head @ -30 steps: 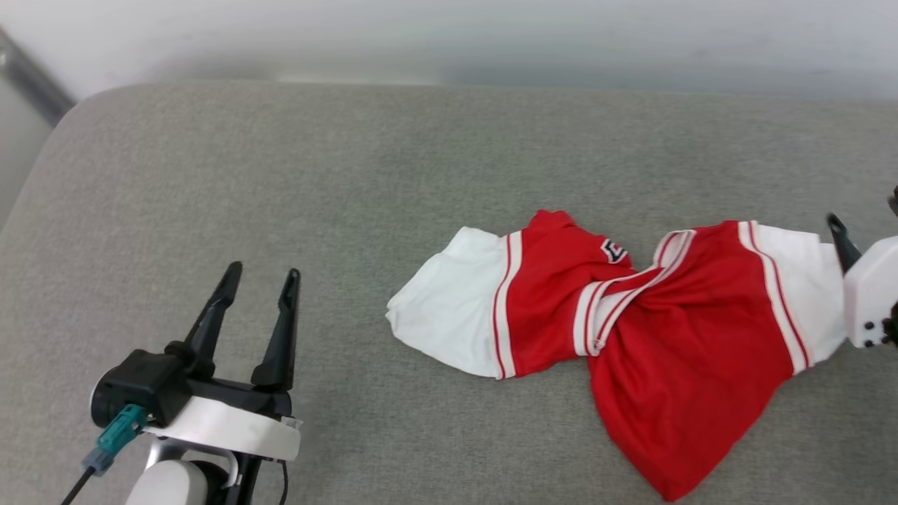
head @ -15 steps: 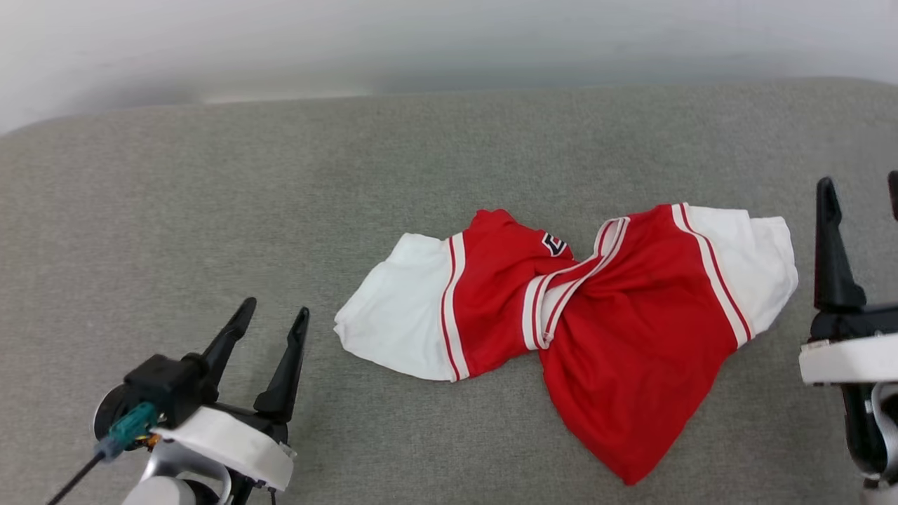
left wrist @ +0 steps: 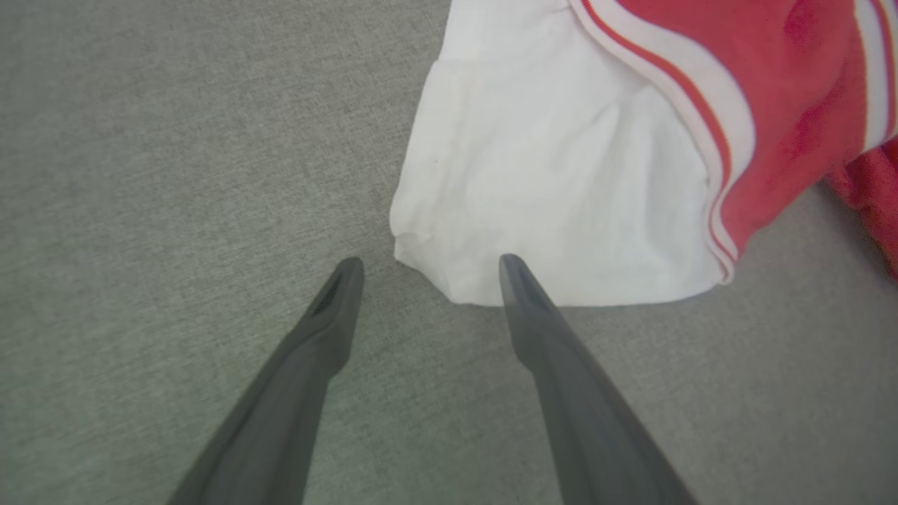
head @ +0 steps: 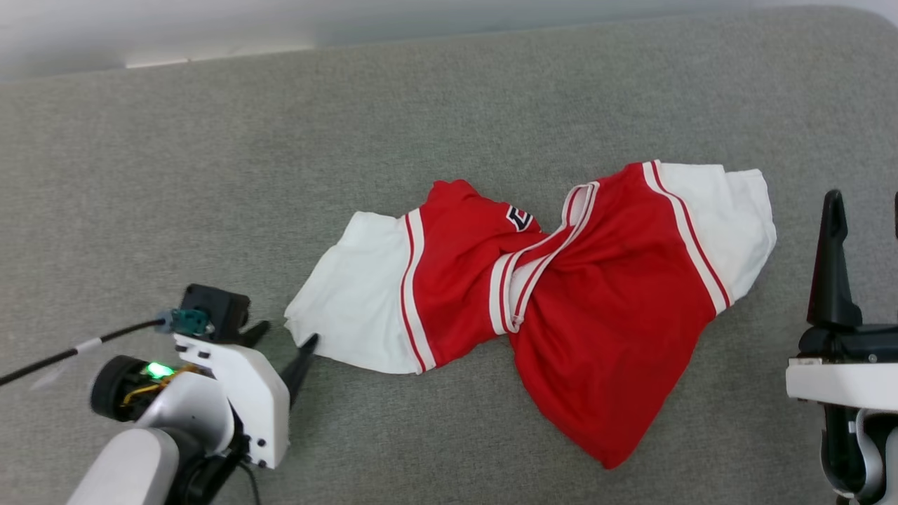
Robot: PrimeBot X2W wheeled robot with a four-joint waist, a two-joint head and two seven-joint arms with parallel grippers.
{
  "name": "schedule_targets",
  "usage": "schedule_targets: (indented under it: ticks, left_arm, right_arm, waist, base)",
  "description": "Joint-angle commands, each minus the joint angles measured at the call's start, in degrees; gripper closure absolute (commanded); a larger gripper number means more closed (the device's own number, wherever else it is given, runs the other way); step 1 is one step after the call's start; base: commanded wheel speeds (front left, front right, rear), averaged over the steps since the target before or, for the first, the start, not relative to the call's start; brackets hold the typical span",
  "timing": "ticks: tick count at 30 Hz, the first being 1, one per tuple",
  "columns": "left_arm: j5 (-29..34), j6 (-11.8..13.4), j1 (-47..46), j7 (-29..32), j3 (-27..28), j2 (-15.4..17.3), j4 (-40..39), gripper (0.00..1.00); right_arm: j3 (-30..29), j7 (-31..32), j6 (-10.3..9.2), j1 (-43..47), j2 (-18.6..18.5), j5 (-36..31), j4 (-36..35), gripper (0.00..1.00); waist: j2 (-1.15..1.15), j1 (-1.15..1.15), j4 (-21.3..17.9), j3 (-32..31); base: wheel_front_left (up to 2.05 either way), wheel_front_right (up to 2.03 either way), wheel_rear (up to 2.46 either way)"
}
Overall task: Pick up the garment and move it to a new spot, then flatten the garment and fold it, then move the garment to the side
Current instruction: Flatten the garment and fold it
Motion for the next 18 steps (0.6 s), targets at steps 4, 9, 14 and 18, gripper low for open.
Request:
schedule_targets:
  ticks: [4, 9, 14, 18]
  left_arm:
    - [0.97, 1.62, -2.05, 4.25, -0.05, 1.5, -0.04, 0.0]
    - [2.01, 2.03, -2.4, 6.9, -0.99, 2.85, 3.26, 0.0]
    - [0.68, 1.32, -1.0, 6.87, -1.71, 2.05, 7.72, 1.0]
    - [-0.51, 1.16, -0.38, 2.94, -0.5, 0.68, 7.52, 1.0]
  right_arm:
    - [0.21, -0.24, -0.02, -1.54, 0.94, -0.37, -1.74, 0.0]
    - [0.4, -0.24, -0.02, -2.04, 1.33, -1.01, -2.78, 0.0]
    - [0.62, -0.25, -0.03, -2.09, 1.23, -1.79, -2.99, 0.0]
    - [0.97, -0.25, -0.03, -1.0, -0.32, -2.79, -1.63, 0.0]
  waist:
    - [0.0, 0.0, -1.79, 2.86]
    - [0.0, 0.0, -2.41, 4.82]
    - [0.0, 0.0, -2.32, 5.42]
    - [0.0, 0.0, -1.38, 4.3]
  base:
    - [0.0, 0.0, 0.0]
    - [0.0, 0.0, 0.0]
    - [0.0, 0.0, 0.0]
    - [0.0, 0.0, 0.0]
